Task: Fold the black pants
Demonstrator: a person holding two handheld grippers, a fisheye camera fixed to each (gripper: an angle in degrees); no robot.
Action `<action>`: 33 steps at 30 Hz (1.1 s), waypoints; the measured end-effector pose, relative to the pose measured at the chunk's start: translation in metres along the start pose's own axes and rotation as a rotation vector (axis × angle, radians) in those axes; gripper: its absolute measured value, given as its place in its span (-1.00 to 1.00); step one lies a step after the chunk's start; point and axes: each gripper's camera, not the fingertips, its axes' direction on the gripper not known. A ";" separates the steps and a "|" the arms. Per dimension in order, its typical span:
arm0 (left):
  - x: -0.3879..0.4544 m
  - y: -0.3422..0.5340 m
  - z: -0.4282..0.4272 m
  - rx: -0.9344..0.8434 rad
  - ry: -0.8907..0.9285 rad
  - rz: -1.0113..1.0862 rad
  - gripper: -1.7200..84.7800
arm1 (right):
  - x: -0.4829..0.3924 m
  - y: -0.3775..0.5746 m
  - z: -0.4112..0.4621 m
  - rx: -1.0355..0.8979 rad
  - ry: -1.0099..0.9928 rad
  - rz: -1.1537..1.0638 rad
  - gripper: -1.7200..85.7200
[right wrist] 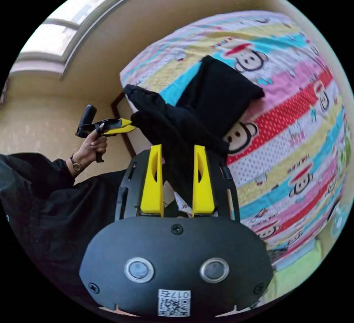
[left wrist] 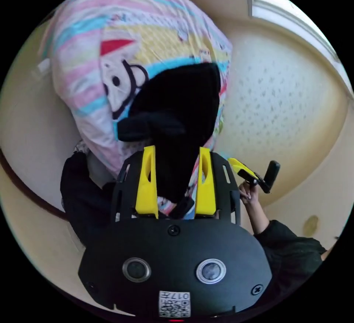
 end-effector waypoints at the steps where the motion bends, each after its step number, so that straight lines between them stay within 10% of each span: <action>1: -0.006 0.001 0.002 0.012 0.015 -0.010 -0.58 | -0.024 -0.035 0.019 -0.018 0.042 -0.094 -0.65; 10: -0.080 0.000 0.077 -0.108 0.157 -0.309 -0.71 | -0.113 -0.113 0.172 -0.466 0.134 -0.166 -0.84; 23: 0.022 0.156 0.036 -0.142 0.044 0.626 -0.87 | -0.140 0.208 -0.158 0.634 -0.139 0.149 -0.91; 33: 0.247 0.347 -0.035 -0.047 0.556 1.474 -0.87 | -0.249 0.549 -0.372 1.583 -0.025 -0.016 -0.91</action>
